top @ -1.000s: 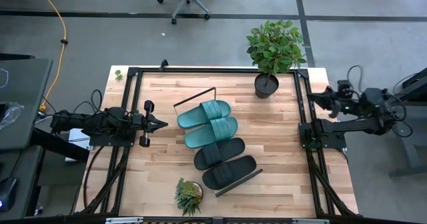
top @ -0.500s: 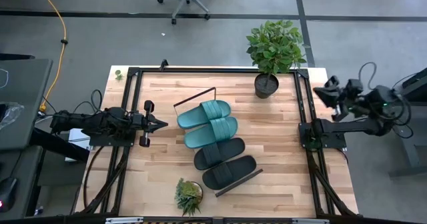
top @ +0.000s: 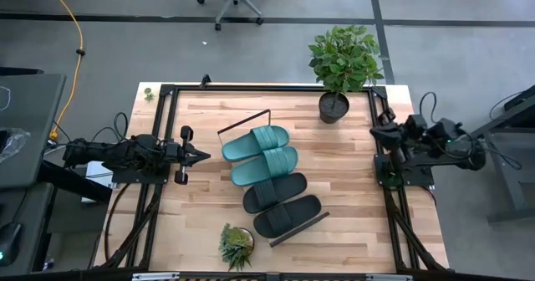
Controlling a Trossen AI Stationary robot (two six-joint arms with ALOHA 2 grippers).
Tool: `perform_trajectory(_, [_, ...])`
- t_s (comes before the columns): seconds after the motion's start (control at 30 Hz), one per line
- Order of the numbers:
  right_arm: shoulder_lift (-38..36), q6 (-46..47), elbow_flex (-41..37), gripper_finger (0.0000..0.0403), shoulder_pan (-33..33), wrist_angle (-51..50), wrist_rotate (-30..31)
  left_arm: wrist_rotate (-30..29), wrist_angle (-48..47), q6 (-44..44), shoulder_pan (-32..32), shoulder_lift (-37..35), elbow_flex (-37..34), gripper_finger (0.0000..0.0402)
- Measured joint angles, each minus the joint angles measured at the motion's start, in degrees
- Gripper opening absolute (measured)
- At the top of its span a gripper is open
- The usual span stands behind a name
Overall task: Pick and place slides into the shelf
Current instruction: Return to Home Position
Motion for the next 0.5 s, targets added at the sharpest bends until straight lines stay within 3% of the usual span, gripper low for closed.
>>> perform_trajectory(0.2, [0.00,0.42,-8.09,0.0000,-0.02,14.34,1.90,0.02,0.00,0.00,0.00,0.00,0.00,0.0001])
perform_trajectory(0.5, [0.00,2.51,-16.66,0.0000,0.00,25.28,2.65,0.02,0.00,0.00,0.00,0.02,0.00,0.0001])
